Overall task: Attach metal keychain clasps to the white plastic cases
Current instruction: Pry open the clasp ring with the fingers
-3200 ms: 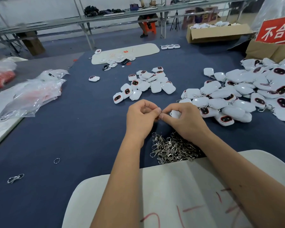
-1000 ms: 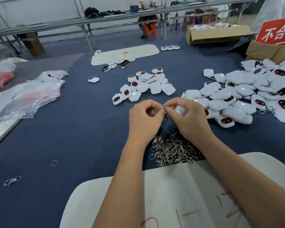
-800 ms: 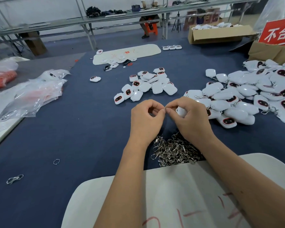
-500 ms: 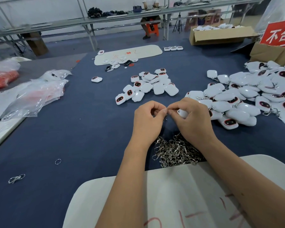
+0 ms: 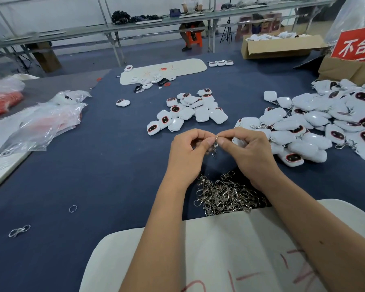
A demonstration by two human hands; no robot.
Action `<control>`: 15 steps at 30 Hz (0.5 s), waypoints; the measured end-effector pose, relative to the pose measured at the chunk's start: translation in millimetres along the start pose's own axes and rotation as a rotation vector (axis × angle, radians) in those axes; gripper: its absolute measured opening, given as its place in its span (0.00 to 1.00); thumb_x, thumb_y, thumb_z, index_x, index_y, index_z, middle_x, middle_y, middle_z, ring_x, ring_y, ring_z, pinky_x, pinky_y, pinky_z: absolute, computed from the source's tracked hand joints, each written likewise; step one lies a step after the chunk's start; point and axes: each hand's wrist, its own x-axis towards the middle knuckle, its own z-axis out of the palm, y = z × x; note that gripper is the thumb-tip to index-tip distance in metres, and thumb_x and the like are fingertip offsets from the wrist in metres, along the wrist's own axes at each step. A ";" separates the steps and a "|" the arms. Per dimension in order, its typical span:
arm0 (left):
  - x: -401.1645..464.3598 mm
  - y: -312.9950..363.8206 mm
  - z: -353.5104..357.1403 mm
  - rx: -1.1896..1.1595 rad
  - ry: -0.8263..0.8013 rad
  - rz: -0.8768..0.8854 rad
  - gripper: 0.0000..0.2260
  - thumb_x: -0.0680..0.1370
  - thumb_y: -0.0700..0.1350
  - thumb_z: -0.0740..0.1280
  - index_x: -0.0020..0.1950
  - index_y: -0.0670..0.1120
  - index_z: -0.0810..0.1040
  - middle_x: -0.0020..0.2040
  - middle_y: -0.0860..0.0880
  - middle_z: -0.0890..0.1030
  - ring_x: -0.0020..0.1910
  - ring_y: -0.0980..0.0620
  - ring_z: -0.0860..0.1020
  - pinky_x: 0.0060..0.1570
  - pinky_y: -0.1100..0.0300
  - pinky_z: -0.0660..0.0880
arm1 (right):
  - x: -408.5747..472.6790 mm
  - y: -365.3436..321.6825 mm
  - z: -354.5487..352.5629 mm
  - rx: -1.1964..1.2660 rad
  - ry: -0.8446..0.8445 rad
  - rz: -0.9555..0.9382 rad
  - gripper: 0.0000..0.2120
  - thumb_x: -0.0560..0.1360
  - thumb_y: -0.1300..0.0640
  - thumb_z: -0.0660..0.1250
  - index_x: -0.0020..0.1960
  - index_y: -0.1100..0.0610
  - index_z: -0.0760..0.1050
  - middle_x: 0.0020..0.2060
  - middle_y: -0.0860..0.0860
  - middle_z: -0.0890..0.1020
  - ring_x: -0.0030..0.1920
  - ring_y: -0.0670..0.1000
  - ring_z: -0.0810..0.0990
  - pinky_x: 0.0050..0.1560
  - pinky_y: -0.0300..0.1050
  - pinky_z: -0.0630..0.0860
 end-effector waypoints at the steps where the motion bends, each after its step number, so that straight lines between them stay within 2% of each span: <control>1: 0.4 -0.3 -0.1 -0.004 0.001 -0.001 0.10 0.80 0.37 0.70 0.44 0.52 0.83 0.38 0.57 0.84 0.37 0.59 0.80 0.46 0.61 0.79 | 0.0 -0.1 0.2 0.014 0.000 0.006 0.06 0.76 0.65 0.75 0.46 0.55 0.87 0.42 0.45 0.88 0.46 0.41 0.84 0.52 0.31 0.75; 6: 0.8 -1.3 2.7 0.029 0.003 0.000 0.11 0.80 0.37 0.70 0.44 0.53 0.83 0.38 0.56 0.84 0.38 0.58 0.79 0.50 0.54 0.81 | 0.5 0.6 -0.1 0.015 0.003 0.006 0.06 0.76 0.65 0.75 0.46 0.56 0.87 0.42 0.47 0.88 0.46 0.43 0.84 0.53 0.33 0.75; 10: 0.6 -2.3 4.1 0.059 0.004 0.015 0.11 0.80 0.36 0.68 0.44 0.51 0.83 0.39 0.55 0.83 0.39 0.58 0.79 0.50 0.52 0.80 | 0.3 2.0 -0.8 -0.035 -0.010 -0.026 0.05 0.76 0.65 0.75 0.47 0.57 0.87 0.43 0.49 0.87 0.48 0.48 0.84 0.55 0.41 0.77; 15: 0.6 -2.4 3.5 0.022 0.020 0.022 0.11 0.80 0.37 0.70 0.44 0.52 0.83 0.38 0.56 0.84 0.38 0.58 0.80 0.48 0.56 0.81 | 0.6 3.4 -0.9 -0.018 0.009 -0.021 0.05 0.76 0.64 0.75 0.47 0.56 0.87 0.43 0.47 0.88 0.47 0.45 0.84 0.54 0.36 0.76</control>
